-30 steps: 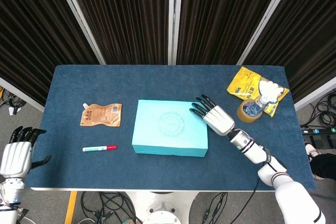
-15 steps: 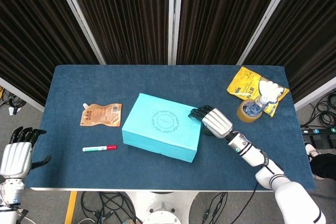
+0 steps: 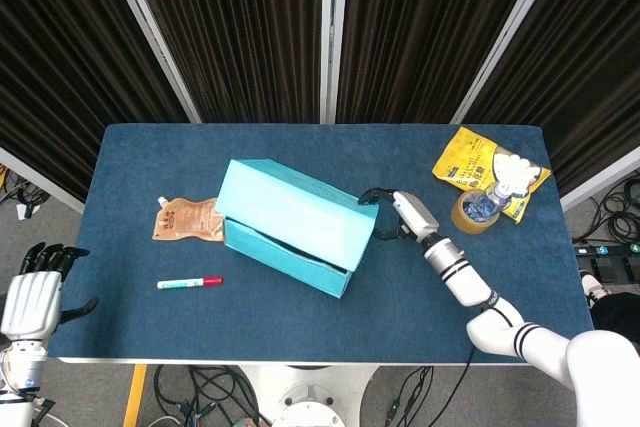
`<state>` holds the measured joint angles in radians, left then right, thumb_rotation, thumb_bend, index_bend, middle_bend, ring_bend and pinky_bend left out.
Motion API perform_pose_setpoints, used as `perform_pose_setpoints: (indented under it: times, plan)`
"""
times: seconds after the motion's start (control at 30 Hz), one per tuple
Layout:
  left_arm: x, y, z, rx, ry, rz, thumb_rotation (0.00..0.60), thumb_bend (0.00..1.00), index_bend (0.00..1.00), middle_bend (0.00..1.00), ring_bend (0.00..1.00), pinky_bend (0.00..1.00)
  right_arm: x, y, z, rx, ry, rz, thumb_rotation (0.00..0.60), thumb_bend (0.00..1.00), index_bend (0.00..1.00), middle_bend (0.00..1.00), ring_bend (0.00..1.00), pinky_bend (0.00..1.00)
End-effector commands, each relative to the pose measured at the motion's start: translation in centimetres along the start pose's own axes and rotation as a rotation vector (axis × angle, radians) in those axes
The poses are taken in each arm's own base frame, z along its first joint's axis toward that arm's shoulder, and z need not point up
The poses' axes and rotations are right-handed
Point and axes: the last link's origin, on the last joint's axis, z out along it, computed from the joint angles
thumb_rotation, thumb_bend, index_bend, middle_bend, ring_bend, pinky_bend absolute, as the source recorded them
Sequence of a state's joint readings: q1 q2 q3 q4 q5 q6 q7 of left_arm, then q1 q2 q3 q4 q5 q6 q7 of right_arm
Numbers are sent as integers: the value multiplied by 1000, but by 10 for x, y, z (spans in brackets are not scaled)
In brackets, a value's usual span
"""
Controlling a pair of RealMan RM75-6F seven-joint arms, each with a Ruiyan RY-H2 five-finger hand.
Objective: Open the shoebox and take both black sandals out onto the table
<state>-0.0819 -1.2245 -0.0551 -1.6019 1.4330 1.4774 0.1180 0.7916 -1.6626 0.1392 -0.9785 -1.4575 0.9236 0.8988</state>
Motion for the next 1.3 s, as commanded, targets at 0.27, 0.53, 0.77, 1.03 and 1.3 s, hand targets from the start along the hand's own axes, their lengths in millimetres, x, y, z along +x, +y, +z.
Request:
perform_pose_setpoints:
  times: [0.27, 0.53, 0.77, 1.03, 1.3]
  plan:
    - [-1, 1, 0, -3, -6, 0, 600, 110, 271, 255, 156, 110, 18, -15, 21, -112, 47, 332, 600, 585, 390, 326, 271, 88]
    - [1, 1, 1, -2, -1, -1, 600, 110, 271, 255, 156, 110, 23, -17, 41, -209, 111, 554, 600, 431, 276, 263, 165, 0]
    - [2, 0, -2, -1, 1, 0, 600, 110, 271, 255, 156, 111, 35, -13, 53, -313, 21, 314, 600, 90, 6, 42, 0, 0]
    - [1, -2, -2, 2, 0, -7, 600, 109, 271, 255, 156, 111, 80, -9, 39, -365, -65, -309, 600, 19, 0, 39, 0, 0]
    - [2, 1, 1, -17, 7, -5, 600, 110, 271, 255, 155, 111, 82, -30, -1, -348, -108, -534, 600, 20, 60, 126, 4, 6]
